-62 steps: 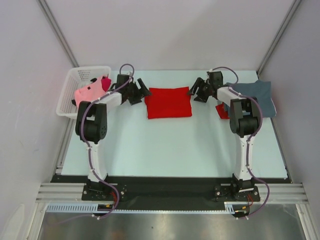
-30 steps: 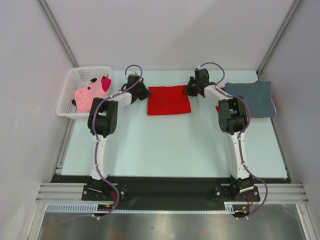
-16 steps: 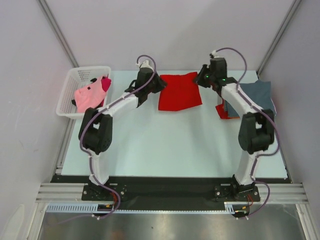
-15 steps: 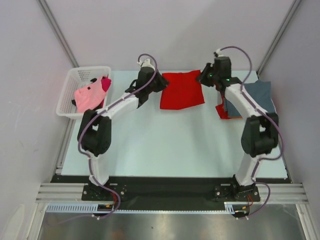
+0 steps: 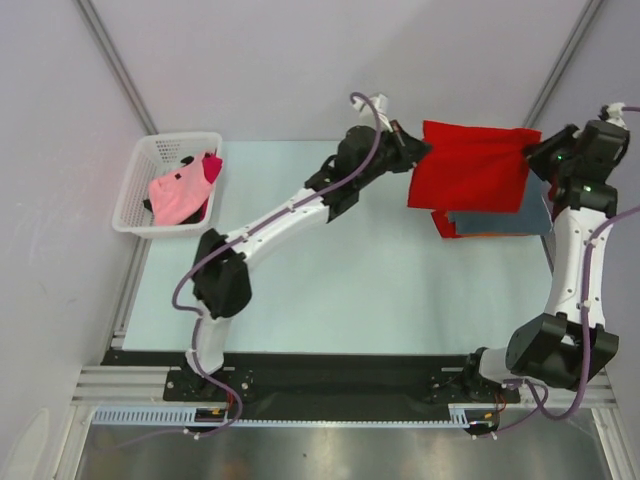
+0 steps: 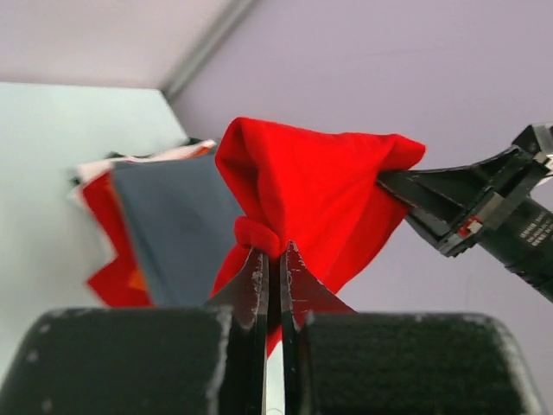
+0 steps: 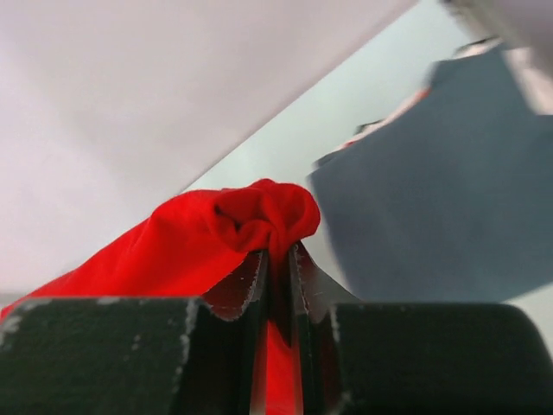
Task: Fold and stack the t-shirts
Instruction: Neatly place the folded tshirt to the corner
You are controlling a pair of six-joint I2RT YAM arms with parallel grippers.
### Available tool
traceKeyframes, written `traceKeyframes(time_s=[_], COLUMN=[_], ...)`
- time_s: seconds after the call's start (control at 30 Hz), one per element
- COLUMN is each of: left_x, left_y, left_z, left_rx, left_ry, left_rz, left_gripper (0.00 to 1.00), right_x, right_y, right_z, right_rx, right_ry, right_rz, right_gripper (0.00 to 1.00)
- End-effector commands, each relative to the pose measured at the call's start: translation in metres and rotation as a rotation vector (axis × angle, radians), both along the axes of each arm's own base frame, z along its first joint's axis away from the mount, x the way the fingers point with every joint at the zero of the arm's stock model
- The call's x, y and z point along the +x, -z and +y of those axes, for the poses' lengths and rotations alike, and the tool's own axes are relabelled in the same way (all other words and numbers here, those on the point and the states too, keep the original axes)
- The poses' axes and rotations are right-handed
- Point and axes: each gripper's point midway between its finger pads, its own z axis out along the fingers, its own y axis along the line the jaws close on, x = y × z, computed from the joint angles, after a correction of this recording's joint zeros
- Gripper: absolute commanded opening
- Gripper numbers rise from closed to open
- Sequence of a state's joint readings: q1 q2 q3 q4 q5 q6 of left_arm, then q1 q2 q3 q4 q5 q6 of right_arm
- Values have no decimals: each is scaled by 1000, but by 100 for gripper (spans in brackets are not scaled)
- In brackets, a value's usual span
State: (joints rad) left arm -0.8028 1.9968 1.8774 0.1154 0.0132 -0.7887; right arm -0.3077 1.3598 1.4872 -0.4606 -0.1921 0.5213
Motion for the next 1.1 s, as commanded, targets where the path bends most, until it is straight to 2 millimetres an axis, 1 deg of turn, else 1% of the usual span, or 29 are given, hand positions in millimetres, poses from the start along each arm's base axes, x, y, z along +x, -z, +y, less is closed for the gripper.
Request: traceKeyframes(time_s=[0.0,0.03,0.07,0.1,0.13,0.17,0.2,0.27,0.33,0.37,0.4,0.47,0.5,0.57,0.6,0.63,0.67,0.7,0.73,0.77,0.8,0.83,0.87,0.9,0.93,0.97,1.0,1.03,1.07], left_x=[-1,0,0,1,-3,1,0,-4,-5,-4,-2,4,7,13,14,21,22,25,29,31,36,39,44,49,56,62,66,74,79], left_y=[-17,8,10,0,4,26,15,20,23,27,25,31,38,46,38,56,60,53,69,70,69,72,80,85,90,107,101,107,110], left_z=[-39,-58,-66,-74,-84,-95,-100,-116,-123,-126,-126,-126,-130,-132,-133,-137,-138,-136,-139,-140,-137,-136,-135,-132,-127,-127,-125,-122,-119], left_rx=[-84,-79,-95,-134,-158,-154,-194,-228,-237,-241,-260,-287,-306,-343,-377,-391,-408,-446,-443,-449,-463,-469,-470,-480,-491,-493,-523,-525,-534], left_ry=[52,67,74,82,101,105,112,121,99,91,83,60,58,56,58,56,57,48,35,26,1,-15,-39,-68,-85,-99,-108,-134,-149], left_rz=[-15,18,26,16,38,61,42,39,27,24,10,28,30,52,49,87,95,79,95,92,81,79,84,96,108,128,119,115,104], left_gripper=[0,0,0,0,0,0,0,0,0,0,0,0,0,0,0,0,0,0,0,0,0,0,0,0,0,0,4,20,33], right_x=[-15,-16,-17,-19,-17,-17,-16,-16,-14,-9,-6,0,6,14,20,24,28,31,36,39,44,50,56,64,74,80,87,99,103], right_y=[0,3,4,5,8,10,12,23,29,41,44,49,61,62,71,71,69,69,79,83,81,93,95,92,105,111,114,125,130], right_z=[-36,-44,-53,-65,-72,-78,-82,-99,-110,-115,-118,-123,-127,-131,-134,-136,-138,-140,-145,-147,-151,-155,-159,-159,-163,-165,-164,-168,-168], right_rx=[1,3,7,11,19,23,34,39,40,51,52,62,76,80,92,90,90,83,93,93,90,99,101,107,118,119,120,119,120], right_ry=[72,89,108,135,138,144,151,184,211,212,219,229,229,234,232,227,223,221,225,226,230,232,232,218,209,202,187,174,162], right_rz=[28,35,37,34,40,43,48,70,81,103,109,120,142,134,149,145,138,138,157,162,154,168,165,149,165,174,178,200,212], right_gripper=[0,0,0,0,0,0,0,0,0,0,0,0,0,0,0,0,0,0,0,0,0,0,0,0,0,0,0,0,4])
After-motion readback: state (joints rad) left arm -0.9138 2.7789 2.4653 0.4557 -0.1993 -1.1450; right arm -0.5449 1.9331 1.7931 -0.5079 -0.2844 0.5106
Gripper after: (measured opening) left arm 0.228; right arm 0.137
